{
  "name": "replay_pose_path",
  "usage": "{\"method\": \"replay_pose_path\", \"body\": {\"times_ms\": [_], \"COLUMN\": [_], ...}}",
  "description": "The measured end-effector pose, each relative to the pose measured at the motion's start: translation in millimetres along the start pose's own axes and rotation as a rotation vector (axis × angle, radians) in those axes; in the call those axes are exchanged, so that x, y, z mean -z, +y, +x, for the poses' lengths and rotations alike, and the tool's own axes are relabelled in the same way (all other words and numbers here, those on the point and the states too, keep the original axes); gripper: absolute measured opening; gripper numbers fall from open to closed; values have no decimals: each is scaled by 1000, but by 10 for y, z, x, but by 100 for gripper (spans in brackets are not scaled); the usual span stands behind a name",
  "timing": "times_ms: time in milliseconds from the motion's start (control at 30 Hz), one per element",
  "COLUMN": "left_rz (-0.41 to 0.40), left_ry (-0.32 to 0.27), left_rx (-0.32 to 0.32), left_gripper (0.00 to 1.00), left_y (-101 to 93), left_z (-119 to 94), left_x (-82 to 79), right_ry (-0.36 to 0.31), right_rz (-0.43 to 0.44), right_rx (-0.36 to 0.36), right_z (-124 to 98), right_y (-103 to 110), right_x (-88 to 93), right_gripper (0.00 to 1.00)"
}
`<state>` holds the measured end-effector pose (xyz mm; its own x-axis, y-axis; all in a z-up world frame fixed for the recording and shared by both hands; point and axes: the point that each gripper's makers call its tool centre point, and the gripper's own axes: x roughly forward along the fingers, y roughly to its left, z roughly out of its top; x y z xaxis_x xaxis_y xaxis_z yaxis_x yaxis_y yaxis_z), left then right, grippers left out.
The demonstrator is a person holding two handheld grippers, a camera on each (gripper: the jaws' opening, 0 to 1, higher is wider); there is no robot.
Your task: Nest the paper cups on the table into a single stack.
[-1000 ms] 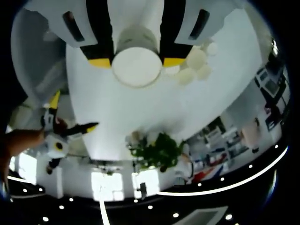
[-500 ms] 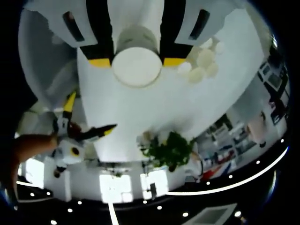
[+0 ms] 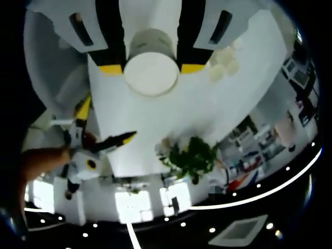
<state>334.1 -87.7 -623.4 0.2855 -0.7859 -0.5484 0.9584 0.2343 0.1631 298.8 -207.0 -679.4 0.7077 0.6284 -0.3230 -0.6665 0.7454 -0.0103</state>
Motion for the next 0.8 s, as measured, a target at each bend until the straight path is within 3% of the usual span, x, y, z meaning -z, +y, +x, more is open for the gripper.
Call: {"method": "replay_pose_path", "body": {"times_ms": [800], "left_rz": [-53], "left_ry": [-118], "left_rx": [26], "left_gripper": [37], "left_y": [-286], "left_z": [-214], "left_x": [-139], "right_ry": [-32], "right_rz": [-7], "right_rx": [-88], "right_z": [163], "right_y": [251], "right_x": [-238], "right_gripper": [99]}}
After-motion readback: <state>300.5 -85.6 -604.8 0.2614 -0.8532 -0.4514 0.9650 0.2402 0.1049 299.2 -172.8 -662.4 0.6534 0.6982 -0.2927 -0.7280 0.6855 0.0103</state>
